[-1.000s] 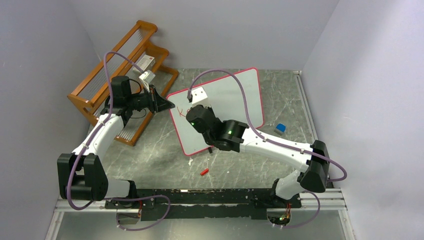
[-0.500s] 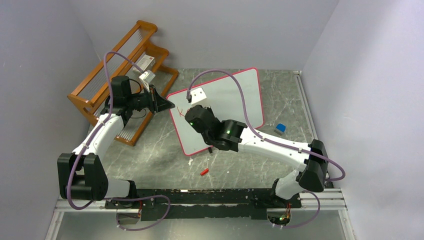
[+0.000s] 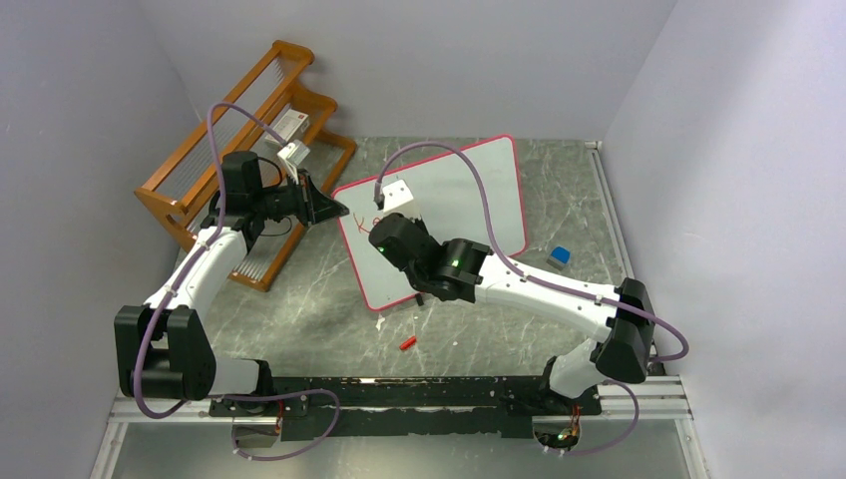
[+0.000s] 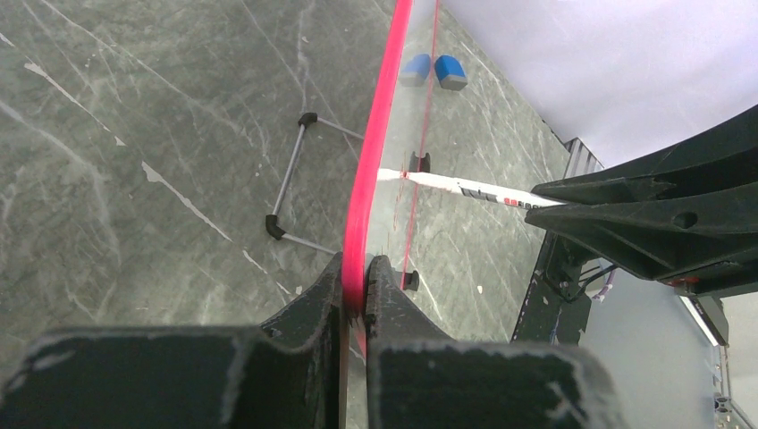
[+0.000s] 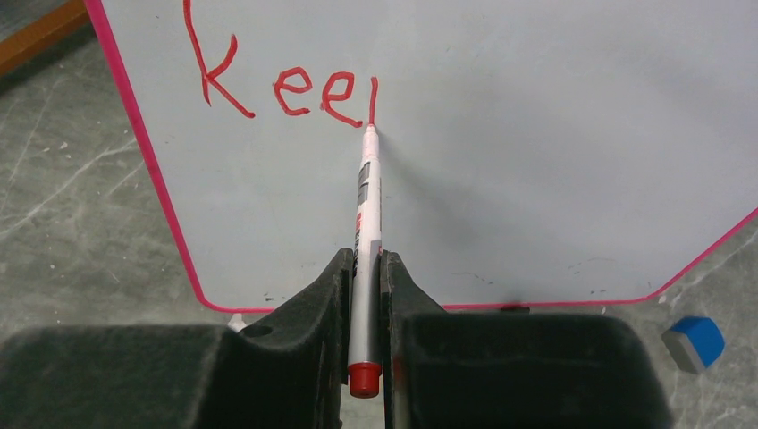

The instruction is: Write a sentence on the whiteboard

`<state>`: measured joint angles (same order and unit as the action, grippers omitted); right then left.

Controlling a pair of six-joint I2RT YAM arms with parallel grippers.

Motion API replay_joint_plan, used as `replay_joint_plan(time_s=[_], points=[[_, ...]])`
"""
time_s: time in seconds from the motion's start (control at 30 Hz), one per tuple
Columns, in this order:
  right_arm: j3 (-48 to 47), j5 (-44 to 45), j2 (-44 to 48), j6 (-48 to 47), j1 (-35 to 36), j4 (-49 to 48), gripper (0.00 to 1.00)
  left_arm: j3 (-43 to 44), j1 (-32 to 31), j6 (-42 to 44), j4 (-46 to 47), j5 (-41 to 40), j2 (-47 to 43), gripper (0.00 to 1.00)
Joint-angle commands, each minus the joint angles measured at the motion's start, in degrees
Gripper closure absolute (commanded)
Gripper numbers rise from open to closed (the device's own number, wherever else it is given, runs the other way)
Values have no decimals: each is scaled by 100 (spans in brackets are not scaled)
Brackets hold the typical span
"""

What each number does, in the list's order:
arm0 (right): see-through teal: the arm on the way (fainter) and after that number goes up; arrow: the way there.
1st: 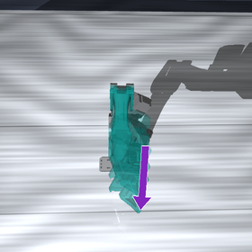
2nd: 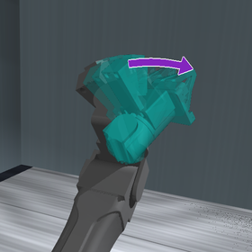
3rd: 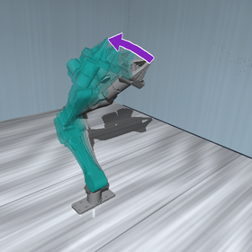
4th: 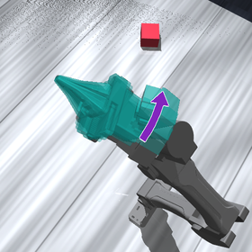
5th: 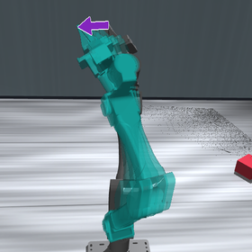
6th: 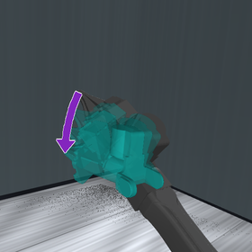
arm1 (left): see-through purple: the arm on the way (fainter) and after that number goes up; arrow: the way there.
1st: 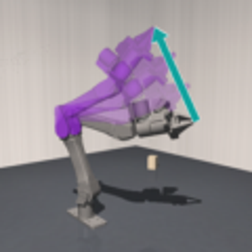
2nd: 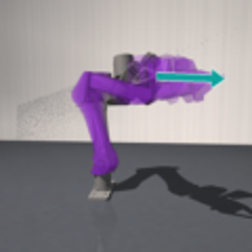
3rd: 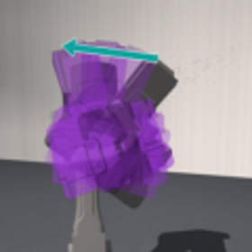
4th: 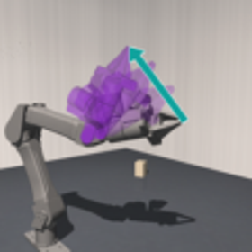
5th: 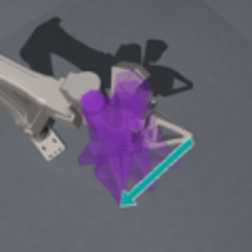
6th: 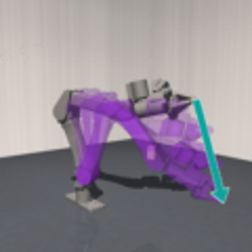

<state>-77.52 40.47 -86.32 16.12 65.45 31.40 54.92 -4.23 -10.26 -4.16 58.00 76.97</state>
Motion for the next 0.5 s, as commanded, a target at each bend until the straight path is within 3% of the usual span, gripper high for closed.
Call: replay_joint_plan(time_s=[0.0, 0.47], points=[[-27, -86, -113, 202, -52, 250, 100, -47, -148, 596, -333, -410, 143, 95], [-5, -52, 22, 191, 0, 250, 100, -47, -148, 591, -348, -429, 143, 95]])
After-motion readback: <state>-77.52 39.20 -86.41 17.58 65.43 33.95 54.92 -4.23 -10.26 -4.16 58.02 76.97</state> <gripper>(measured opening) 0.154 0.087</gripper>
